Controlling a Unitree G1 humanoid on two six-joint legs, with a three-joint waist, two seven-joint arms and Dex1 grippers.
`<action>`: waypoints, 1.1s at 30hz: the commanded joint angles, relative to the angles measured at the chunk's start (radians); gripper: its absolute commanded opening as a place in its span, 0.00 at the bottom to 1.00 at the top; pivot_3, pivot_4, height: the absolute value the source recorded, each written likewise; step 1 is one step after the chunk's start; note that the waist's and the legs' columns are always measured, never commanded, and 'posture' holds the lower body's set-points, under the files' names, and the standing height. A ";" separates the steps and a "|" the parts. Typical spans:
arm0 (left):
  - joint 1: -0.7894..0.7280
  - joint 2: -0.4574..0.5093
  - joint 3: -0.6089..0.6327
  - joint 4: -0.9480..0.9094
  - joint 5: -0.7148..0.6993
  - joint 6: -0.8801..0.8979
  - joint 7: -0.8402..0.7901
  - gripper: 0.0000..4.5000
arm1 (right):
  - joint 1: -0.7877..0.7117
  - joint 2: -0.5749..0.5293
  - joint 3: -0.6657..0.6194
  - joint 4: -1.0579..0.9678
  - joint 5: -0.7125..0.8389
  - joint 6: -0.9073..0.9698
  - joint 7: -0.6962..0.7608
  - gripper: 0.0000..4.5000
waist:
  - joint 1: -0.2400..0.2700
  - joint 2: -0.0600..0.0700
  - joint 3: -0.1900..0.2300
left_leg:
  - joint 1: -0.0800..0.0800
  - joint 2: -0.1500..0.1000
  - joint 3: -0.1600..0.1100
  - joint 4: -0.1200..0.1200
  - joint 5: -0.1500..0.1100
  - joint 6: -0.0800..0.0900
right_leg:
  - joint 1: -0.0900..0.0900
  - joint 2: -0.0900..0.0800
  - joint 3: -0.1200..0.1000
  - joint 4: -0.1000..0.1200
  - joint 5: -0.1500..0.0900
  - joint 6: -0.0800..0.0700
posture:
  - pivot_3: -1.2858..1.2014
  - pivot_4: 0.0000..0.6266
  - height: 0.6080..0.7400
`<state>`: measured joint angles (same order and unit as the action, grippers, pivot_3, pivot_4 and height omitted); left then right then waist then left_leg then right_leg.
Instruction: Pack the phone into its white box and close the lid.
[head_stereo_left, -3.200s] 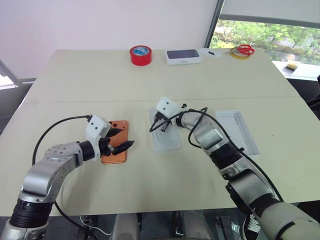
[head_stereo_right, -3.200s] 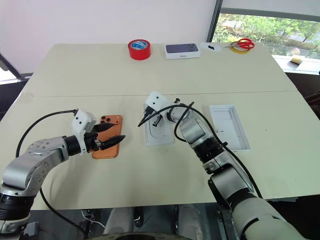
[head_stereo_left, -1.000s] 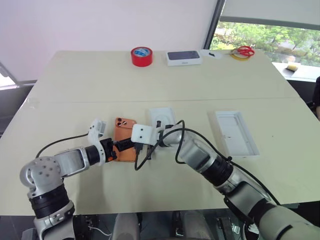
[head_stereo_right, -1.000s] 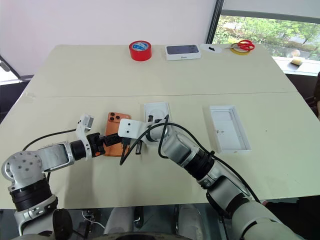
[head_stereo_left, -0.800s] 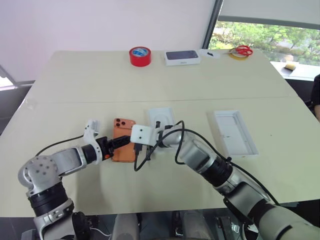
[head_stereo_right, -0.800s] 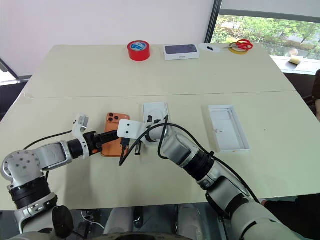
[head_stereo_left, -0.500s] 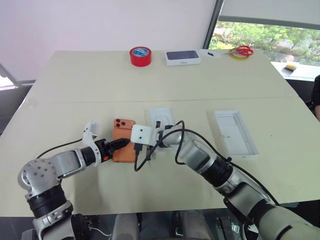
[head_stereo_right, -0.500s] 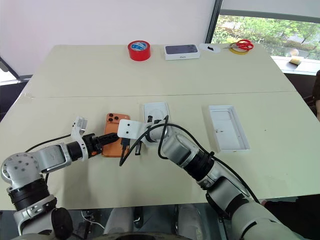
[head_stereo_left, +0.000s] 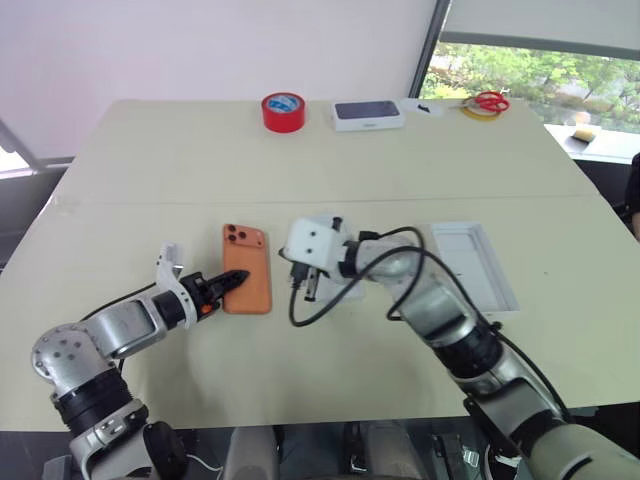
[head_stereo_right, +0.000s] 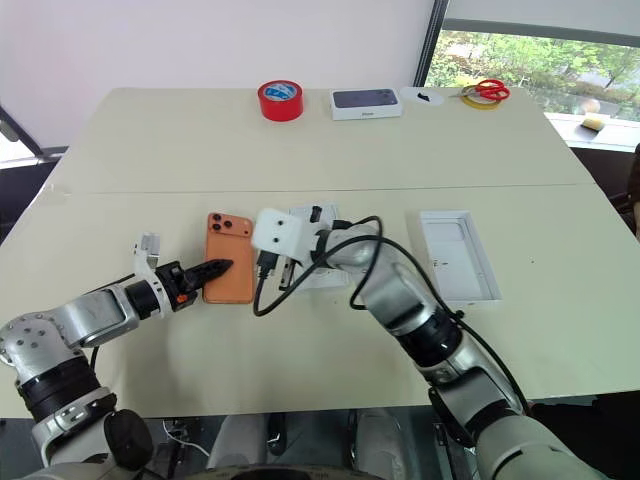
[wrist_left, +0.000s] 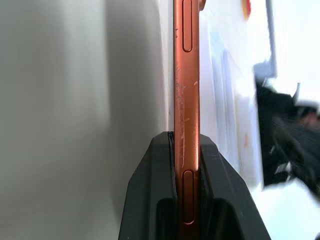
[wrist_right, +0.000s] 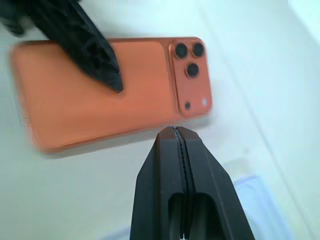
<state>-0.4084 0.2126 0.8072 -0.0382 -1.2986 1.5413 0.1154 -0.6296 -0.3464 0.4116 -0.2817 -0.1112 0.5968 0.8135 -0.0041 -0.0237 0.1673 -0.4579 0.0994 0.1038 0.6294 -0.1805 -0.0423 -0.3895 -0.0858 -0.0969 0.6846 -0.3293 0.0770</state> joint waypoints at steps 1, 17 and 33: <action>-0.063 -0.049 -0.036 -0.028 -0.173 -0.098 0.116 0.01 | 0.067 -0.090 -0.146 -0.149 0.108 0.005 0.060 0.00 | 0.012 -0.001 0.000 | -0.001 0.000 0.000 0.001 0.000 0.000 | 0.000 0.000 0.000 -0.001 0.000 0.000 | 0.52 0.24 0.93; -0.128 -0.258 -0.457 0.078 -0.180 -0.354 0.285 0.01 | 0.412 -0.332 -0.546 -0.296 0.408 0.091 0.090 0.00 | 0.015 -0.001 0.000 | 0.000 0.000 0.000 0.000 0.000 0.001 | 0.000 0.002 0.000 -0.001 0.000 0.000 | 0.52 0.24 0.93; -0.103 -0.232 -0.528 0.101 -0.155 -0.377 0.260 0.31 | 0.444 -0.374 -0.528 -0.261 0.422 0.030 0.033 0.00 | 0.018 -0.001 0.000 | 0.000 -0.001 -0.001 0.001 0.000 0.001 | 0.000 0.002 0.000 -0.002 0.000 0.000 | 0.52 0.24 0.93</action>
<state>-0.5030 -0.0186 0.2928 0.0831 -1.4346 1.1647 0.4032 -0.1766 -0.7043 -0.1129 -0.5353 0.2993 0.6464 0.8506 0.0138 -0.0245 0.1677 -0.4583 0.0988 0.1033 0.6302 -0.1808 -0.0414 -0.3891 -0.0837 -0.0966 0.6827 -0.3293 0.0772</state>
